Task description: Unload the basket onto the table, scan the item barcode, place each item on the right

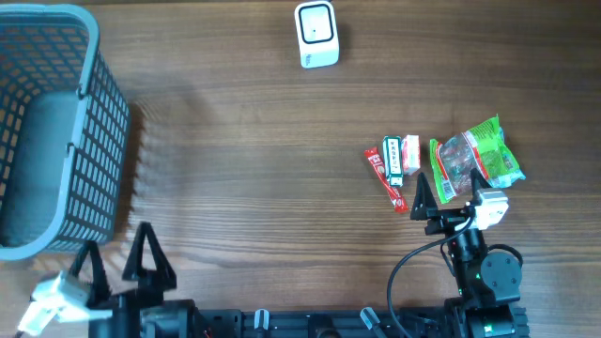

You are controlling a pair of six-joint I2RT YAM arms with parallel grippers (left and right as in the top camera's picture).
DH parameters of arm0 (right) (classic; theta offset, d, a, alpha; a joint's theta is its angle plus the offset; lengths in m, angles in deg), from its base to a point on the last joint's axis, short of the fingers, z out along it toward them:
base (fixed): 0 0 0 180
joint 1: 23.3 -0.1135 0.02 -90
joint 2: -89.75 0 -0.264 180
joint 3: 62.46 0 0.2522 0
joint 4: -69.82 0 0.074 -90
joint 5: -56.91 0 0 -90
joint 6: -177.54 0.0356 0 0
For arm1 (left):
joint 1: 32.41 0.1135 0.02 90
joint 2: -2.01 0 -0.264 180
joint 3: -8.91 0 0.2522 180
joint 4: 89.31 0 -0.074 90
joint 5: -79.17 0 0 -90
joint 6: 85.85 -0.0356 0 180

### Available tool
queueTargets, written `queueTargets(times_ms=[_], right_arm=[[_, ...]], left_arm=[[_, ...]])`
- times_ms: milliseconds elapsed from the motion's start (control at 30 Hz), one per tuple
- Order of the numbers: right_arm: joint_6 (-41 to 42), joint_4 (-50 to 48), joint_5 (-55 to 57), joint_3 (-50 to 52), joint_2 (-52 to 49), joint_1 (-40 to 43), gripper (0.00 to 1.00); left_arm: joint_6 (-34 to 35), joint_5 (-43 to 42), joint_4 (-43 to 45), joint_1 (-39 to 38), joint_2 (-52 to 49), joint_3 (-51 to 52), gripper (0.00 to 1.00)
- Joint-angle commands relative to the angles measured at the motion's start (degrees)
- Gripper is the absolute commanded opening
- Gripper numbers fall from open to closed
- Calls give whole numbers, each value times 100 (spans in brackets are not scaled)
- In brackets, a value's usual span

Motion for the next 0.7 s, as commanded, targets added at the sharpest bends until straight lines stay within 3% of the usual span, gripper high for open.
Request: queueTargets(times_ms=[0, 100, 200, 233, 400, 533, 667], right_arm=[[107, -33, -46, 7, 26, 13, 100], [107, -33, -46, 4, 26, 13, 100], [109, -33, -44, 7, 26, 13, 100], [109, -33, -46, 7, 26, 13, 100], [109, -33, -46, 7, 26, 13, 100], [107, -33, -44, 7, 26, 13, 100], [107, -33, -46, 7, 26, 13, 100]], left_arm=[[-46, -160, 1298, 37, 85, 651, 100], [-46, -538, 4581, 33, 85, 1873, 100], [-42, -898, 6966, 33, 85, 3263, 100], [-24, -896, 7291, 33, 85, 3600, 100], [-28, -798, 7261, 39, 85, 4684, 100], [-81, -717, 5711, 44, 90, 4800, 100], [-841, -719, 4448, 44, 90, 4800, 100]])
